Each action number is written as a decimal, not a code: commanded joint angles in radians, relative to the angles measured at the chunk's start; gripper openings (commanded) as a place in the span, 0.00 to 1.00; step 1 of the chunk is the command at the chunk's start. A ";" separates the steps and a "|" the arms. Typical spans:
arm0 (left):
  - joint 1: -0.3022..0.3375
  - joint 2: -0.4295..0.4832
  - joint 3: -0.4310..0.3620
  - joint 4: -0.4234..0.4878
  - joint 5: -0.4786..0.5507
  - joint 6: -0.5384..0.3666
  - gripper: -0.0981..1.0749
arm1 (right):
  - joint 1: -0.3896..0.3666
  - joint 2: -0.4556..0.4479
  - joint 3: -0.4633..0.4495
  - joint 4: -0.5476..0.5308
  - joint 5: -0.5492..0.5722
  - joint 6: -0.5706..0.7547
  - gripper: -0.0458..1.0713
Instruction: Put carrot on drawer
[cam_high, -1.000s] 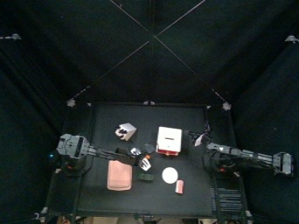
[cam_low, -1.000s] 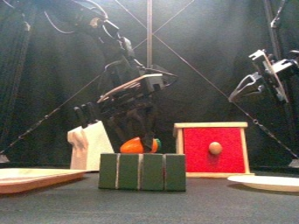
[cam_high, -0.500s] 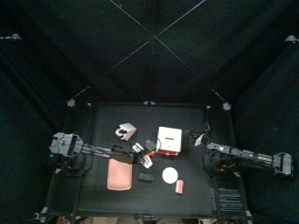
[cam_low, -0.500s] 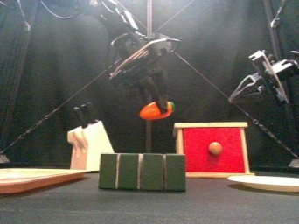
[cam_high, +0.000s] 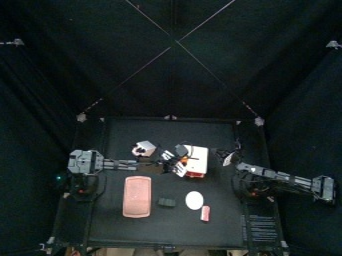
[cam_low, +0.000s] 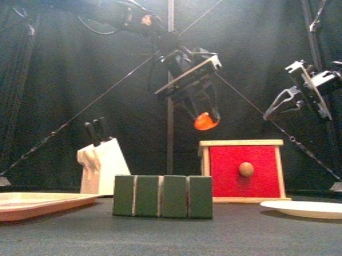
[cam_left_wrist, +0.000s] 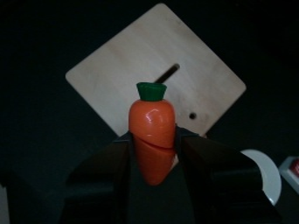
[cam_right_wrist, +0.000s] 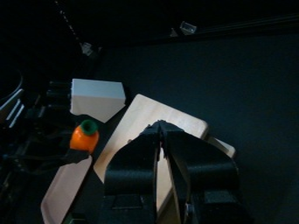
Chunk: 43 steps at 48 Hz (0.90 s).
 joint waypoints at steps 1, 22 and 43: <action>0.012 0.015 -0.077 -0.031 -0.005 0.035 0.61 | -0.008 0.005 -0.009 -0.003 -0.005 -0.002 0.48; 0.052 0.127 -0.201 -0.212 0.000 0.219 0.62 | -0.051 0.006 -0.006 -0.009 -0.055 -0.003 0.48; 0.071 0.135 -0.199 -0.213 -0.008 0.222 0.70 | -0.061 0.005 -0.006 -0.009 -0.066 -0.002 0.48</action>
